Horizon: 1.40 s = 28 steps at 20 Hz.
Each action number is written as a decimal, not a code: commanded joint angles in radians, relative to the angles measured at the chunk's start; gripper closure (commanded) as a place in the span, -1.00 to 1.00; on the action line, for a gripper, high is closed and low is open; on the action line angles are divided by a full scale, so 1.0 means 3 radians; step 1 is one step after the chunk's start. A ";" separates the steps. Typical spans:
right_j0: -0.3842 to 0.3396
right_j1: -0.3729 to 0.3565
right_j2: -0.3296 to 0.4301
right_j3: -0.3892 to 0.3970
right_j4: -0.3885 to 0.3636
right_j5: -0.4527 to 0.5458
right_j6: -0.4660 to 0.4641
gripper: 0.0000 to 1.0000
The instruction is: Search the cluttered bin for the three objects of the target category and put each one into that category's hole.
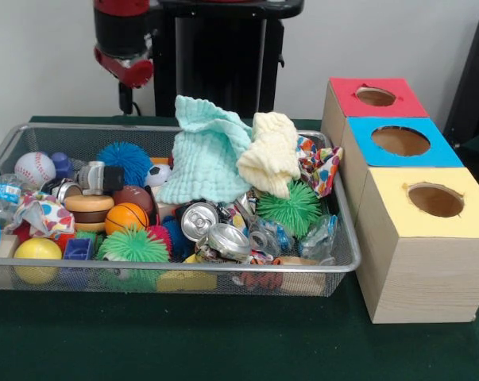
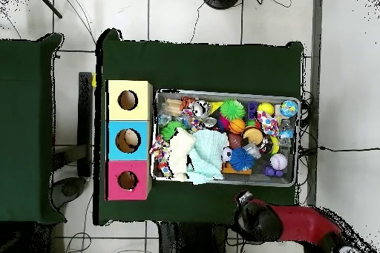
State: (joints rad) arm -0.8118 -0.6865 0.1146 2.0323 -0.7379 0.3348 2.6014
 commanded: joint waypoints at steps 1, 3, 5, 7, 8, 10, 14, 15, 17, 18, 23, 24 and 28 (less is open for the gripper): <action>-0.0477 -0.1246 0.0692 0.0239 0.0688 0.0938 -0.1277 1.00; -0.0485 -0.1429 0.0712 0.0237 0.0738 0.1070 -0.1390 1.00; -0.0644 -0.1445 0.0883 0.0329 0.0794 0.0961 -0.1384 1.00; -0.0657 -0.1348 0.0876 0.0317 0.0679 0.0855 -0.1274 1.00; -0.0718 -0.1285 0.0927 0.0299 0.0684 0.0828 -0.1269 1.00; -0.0852 -0.1143 0.0997 0.0209 0.0653 0.0809 -0.1309 1.00; -0.0872 -0.1151 0.0960 0.0263 0.0533 0.0640 -0.1099 1.00; -0.0776 -0.1082 0.0863 0.0282 0.0474 0.0464 -0.0828 1.00; -0.0553 -0.0943 0.0646 0.0321 0.0362 0.0121 -0.0340 1.00; -0.0427 -0.0873 0.0526 0.0342 0.0309 -0.0045 -0.0122 1.00; -0.0038 -0.0627 0.0054 0.0241 0.0292 -0.0459 0.0225 1.00; -0.0053 -0.0561 0.0023 0.0183 0.0331 -0.0453 0.0183 1.00; 0.0048 -0.0285 -0.0226 -0.0033 0.0308 -0.0551 0.0082 1.00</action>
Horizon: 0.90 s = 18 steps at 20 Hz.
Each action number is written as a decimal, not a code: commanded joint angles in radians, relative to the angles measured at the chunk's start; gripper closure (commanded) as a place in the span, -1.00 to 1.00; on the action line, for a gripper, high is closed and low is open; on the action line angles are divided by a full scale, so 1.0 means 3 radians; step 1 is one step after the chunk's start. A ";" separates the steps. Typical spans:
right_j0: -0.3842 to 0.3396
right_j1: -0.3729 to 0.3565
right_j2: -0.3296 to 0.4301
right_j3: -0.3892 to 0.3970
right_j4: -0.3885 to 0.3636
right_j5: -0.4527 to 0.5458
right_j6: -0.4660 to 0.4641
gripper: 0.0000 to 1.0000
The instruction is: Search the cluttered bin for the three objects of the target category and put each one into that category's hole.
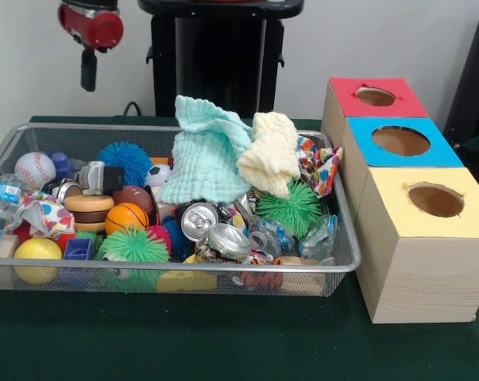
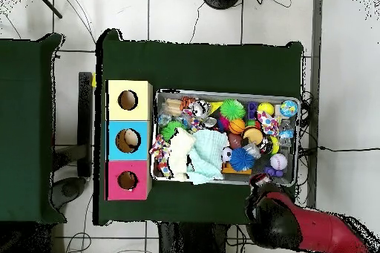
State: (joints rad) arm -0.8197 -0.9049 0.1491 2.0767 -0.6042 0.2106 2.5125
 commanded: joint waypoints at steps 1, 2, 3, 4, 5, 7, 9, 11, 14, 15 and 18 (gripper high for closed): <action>0.0049 0.0452 -0.0321 -0.0134 -0.0119 -0.0170 0.0305 1.00; 0.0001 0.0461 -0.0274 -0.0061 -0.0106 -0.0213 0.0238 1.00; 0.0059 0.0497 -0.0328 -0.0040 -0.0134 -0.0267 0.0233 1.00; 0.0157 0.0529 -0.0419 -0.0023 -0.0193 -0.0315 0.0230 1.00; 0.0265 0.0567 -0.0500 -0.0006 -0.0234 -0.0373 0.0246 1.00; 0.0331 0.0531 -0.0492 0.0094 -0.0313 -0.0365 0.0139 1.00; 0.0461 0.0504 -0.0520 0.0143 -0.0418 -0.0310 0.0035 1.00; 0.0613 0.0539 -0.0525 0.0161 -0.0454 -0.0316 0.0037 1.00; 0.0677 0.0536 -0.0350 0.0121 -0.0530 -0.0161 -0.0155 1.00; 0.0710 0.0515 -0.0284 0.0114 -0.0496 -0.0066 -0.0189 1.00; 0.1102 0.0233 -0.0281 0.0052 -0.0321 0.0353 -0.0197 1.00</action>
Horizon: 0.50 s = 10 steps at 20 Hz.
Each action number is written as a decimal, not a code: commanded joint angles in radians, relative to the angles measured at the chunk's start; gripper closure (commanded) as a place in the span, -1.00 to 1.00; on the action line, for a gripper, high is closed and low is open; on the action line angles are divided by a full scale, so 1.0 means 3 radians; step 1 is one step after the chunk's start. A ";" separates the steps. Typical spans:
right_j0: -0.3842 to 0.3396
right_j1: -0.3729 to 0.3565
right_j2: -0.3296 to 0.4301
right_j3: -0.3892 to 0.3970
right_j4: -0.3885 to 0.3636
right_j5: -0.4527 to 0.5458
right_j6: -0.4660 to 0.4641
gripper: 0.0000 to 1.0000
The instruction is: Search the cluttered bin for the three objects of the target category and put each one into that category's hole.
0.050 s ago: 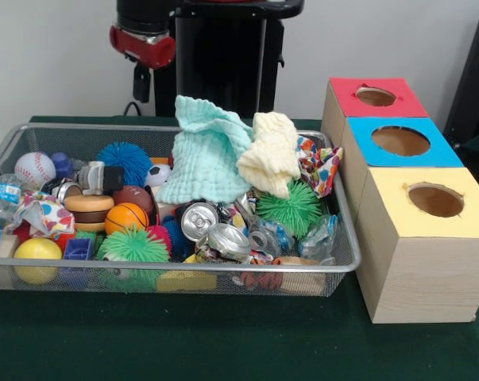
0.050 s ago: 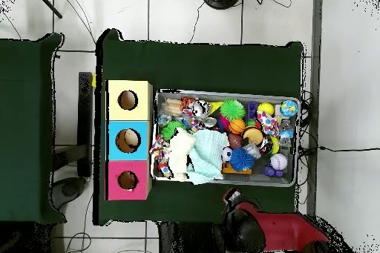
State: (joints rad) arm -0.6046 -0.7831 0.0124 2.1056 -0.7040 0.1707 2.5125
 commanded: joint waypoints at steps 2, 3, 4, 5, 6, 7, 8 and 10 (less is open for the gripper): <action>0.0549 -0.0312 0.0260 -0.0100 0.0002 0.0532 -0.0290 1.00; 0.0558 -0.0308 0.0336 -0.0153 -0.0026 0.0543 -0.0377 1.00; 0.0567 -0.0304 0.0412 -0.0205 -0.0054 0.0554 -0.0464 1.00; 0.0552 -0.0279 0.0468 -0.0268 -0.0031 0.0644 -0.0540 1.00; 0.0536 -0.0253 0.0525 -0.0331 -0.0008 0.0735 -0.0616 1.00; 0.0490 -0.0233 0.0593 -0.0368 0.0021 0.0815 -0.0694 1.00; 0.0466 -0.0217 0.0650 -0.0427 0.0052 0.0901 -0.0748 1.00; 0.0436 -0.0180 0.0720 -0.0528 0.0107 0.1071 -0.0787 1.00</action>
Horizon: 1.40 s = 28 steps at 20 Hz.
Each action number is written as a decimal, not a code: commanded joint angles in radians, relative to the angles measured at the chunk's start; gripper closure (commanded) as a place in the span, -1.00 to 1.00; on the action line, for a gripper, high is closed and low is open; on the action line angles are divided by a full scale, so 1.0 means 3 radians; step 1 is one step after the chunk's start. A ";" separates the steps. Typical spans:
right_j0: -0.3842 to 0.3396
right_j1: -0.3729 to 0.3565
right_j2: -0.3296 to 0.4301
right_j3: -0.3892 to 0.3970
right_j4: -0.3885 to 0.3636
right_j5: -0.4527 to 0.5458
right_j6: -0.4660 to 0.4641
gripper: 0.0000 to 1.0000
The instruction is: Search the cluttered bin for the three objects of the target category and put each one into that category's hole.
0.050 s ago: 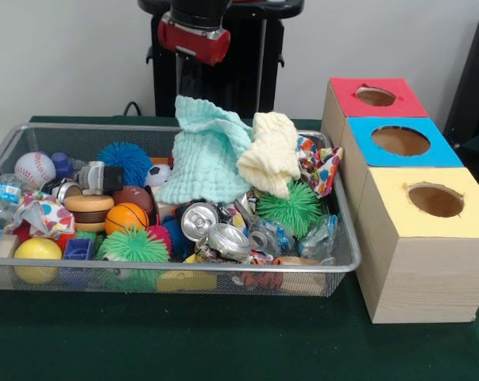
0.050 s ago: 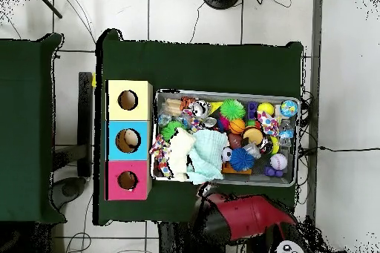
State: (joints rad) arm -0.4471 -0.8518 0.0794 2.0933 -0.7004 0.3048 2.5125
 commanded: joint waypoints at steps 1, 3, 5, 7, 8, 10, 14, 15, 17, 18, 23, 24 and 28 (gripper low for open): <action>-0.0097 0.0068 0.0531 -0.0550 0.0119 0.0701 -0.0797 1.00; -0.0094 0.0134 0.0550 -0.0692 0.0151 0.0830 -0.0739 1.00; -0.0099 0.0191 0.0575 -0.0819 0.0183 0.1006 -0.0743 1.00; -0.0097 0.0209 0.0620 -0.0918 0.0155 0.1098 -0.0772 1.00; -0.0099 0.0217 0.0643 -0.0954 0.0123 0.1108 -0.0780 1.00; -0.0102 0.0238 0.0659 -0.0992 0.0107 0.1180 -0.0766 1.00; -0.0103 0.0255 0.0681 -0.1011 0.0101 0.1334 -0.0755 1.00; -0.0116 0.0261 0.0699 -0.1010 0.0087 0.1352 -0.0787 1.00; -0.0160 0.0269 0.0757 -0.1014 0.0015 0.1326 -0.0853 -1.00; -0.0181 0.0265 0.0778 -0.1016 -0.0017 0.1302 -0.0908 -1.00; -0.0317 0.0300 0.0884 -0.1046 -0.0132 0.1236 -0.1119 -1.00; -0.0367 0.0339 0.0923 -0.1027 -0.0116 0.1205 -0.1114 -1.00; -0.0392 0.0400 0.0958 -0.0928 -0.0121 0.1084 -0.0920 -1.00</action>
State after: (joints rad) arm -0.5384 -0.7873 0.2668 1.8688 -0.6897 0.6121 2.5079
